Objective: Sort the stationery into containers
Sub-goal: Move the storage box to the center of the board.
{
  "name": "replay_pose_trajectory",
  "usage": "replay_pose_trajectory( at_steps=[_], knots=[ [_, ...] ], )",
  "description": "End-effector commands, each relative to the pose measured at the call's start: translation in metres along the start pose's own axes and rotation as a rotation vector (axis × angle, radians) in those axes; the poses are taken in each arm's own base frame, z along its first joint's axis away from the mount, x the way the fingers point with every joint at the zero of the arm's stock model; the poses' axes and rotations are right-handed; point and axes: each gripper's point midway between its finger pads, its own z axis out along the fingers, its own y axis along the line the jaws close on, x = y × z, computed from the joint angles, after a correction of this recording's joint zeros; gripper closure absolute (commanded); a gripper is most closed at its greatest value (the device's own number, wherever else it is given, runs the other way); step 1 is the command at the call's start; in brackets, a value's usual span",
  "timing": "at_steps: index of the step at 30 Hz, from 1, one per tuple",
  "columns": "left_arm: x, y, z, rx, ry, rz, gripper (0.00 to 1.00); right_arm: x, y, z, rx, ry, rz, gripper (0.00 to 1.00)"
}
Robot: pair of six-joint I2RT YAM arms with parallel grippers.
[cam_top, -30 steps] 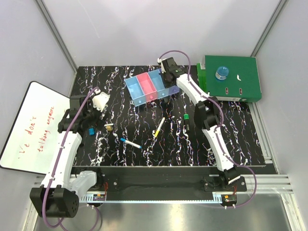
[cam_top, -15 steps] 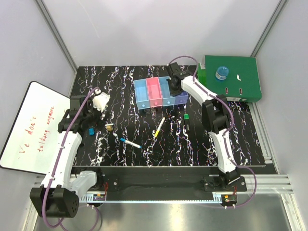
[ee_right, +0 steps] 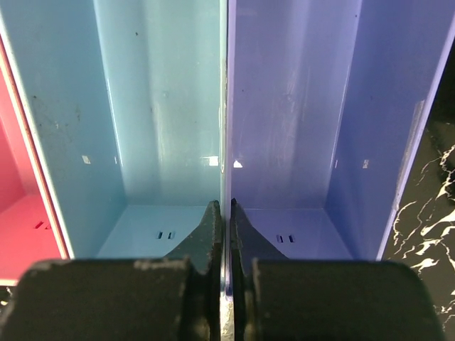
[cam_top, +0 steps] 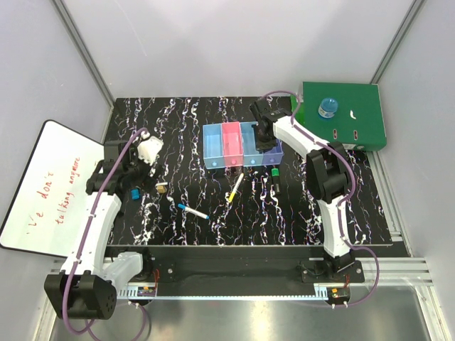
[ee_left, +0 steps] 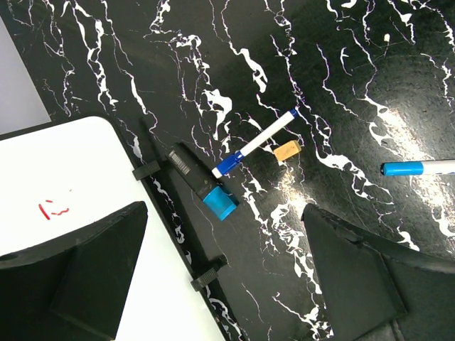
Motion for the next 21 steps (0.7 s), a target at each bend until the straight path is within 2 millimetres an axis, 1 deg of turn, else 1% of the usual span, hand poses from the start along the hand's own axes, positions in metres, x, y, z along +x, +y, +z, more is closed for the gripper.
replay_pose_trajectory(
  at_steps=[1, 2, 7, 10, 11, 13, 14, 15, 17, 18, 21],
  knots=[
    [-0.025, 0.009, -0.007, -0.014, -0.079, 0.013, 0.01, 0.015, 0.021, -0.016, -0.076, 0.065, 0.019, 1.0],
    [-0.025, 0.01, -0.007, -0.014, -0.08, 0.013, 0.01, 0.017, 0.022, -0.013, -0.079, 0.071, 0.022, 1.0],
    [-0.023, 0.008, -0.007, -0.013, -0.075, 0.017, 0.01, 0.019, 0.035, -0.013, -0.119, 0.086, 0.032, 1.0],
    [-0.021, 0.008, -0.006, -0.014, -0.071, 0.018, 0.01, 0.018, 0.035, -0.013, -0.114, 0.079, 0.019, 1.0],
    [-0.021, 0.007, -0.006, -0.012, -0.071, 0.019, 0.01, 0.016, 0.035, -0.014, -0.117, 0.072, 0.012, 0.96],
    [-0.021, 0.007, -0.006, -0.013, -0.072, 0.022, 0.01, 0.015, 0.036, -0.016, -0.131, 0.068, -0.01, 0.8],
    [-0.02, 0.007, -0.006, -0.012, -0.071, 0.021, 0.01, 0.012, 0.036, -0.02, -0.135, 0.058, -0.014, 0.72],
    [-0.019, 0.007, -0.006, -0.012, -0.071, 0.021, 0.01, 0.013, 0.04, -0.022, -0.158, 0.062, -0.022, 0.66],
    [-0.02, 0.005, -0.006, -0.007, -0.076, 0.021, 0.01, 0.009, 0.04, -0.027, -0.163, 0.048, -0.03, 0.59],
    [-0.02, 0.005, -0.006, -0.005, -0.076, 0.021, 0.01, 0.005, 0.038, -0.029, -0.155, 0.03, -0.038, 0.54],
    [-0.021, 0.004, -0.008, -0.004, -0.087, 0.02, 0.01, -0.009, 0.04, -0.041, -0.168, -0.016, -0.058, 0.47]
  ],
)
